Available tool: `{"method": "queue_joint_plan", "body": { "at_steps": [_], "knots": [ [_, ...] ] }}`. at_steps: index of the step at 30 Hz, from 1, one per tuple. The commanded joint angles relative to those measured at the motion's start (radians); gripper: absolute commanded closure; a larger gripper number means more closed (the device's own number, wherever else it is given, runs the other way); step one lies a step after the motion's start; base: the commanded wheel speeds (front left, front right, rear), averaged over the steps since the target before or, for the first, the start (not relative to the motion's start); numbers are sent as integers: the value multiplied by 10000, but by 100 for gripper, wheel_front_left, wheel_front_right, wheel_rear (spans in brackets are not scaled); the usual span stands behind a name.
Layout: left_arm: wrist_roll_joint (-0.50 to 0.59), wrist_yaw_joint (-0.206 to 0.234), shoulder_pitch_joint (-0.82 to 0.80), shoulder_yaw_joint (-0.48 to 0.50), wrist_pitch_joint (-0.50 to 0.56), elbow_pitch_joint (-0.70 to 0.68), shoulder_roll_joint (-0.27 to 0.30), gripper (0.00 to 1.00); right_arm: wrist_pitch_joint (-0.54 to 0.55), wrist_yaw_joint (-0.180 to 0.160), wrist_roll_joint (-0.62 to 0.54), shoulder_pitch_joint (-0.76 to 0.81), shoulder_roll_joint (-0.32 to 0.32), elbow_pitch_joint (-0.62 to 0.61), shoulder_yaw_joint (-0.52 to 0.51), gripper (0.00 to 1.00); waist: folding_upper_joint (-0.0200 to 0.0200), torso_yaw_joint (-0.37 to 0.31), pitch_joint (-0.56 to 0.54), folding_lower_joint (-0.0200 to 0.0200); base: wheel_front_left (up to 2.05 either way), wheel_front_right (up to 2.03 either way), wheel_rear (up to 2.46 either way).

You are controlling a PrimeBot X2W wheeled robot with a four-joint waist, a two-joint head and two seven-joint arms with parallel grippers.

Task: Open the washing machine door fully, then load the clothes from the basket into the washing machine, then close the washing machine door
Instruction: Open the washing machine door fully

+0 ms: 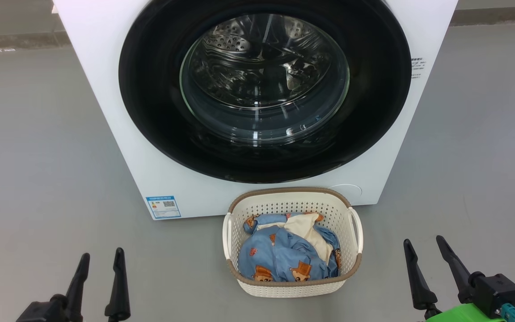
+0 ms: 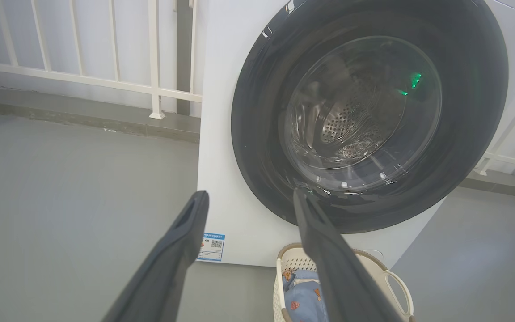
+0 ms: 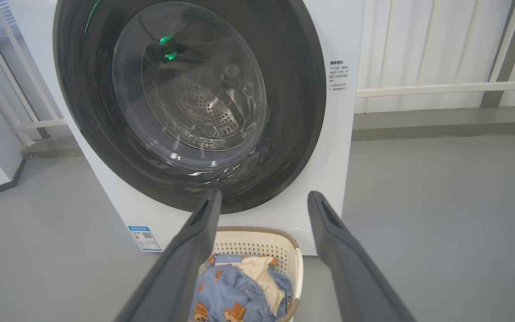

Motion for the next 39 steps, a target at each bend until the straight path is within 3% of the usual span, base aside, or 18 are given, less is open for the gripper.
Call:
{"method": "queue_joint_plan", "body": {
  "at_steps": [1, 24, 39],
  "knots": [
    [108, -27, -95, 358, -105, -230, 123, 0, -118, 16, -133, -169, -125, -201, 288, 0, 0, -5, -4, 0, 0, 0, 0],
    [126, -27, -130, 350, -105, -381, 123, 0, -118, 16, -61, -168, -125, -233, 318, 0, 0, -17, -35, 0, 14, 17, -31],
    [74, -27, -141, 304, -105, -507, 123, 0, -118, 16, -28, -156, -125, -294, 307, 0, 0, -101, 35, 0, 95, 95, -190]
  ]
}}
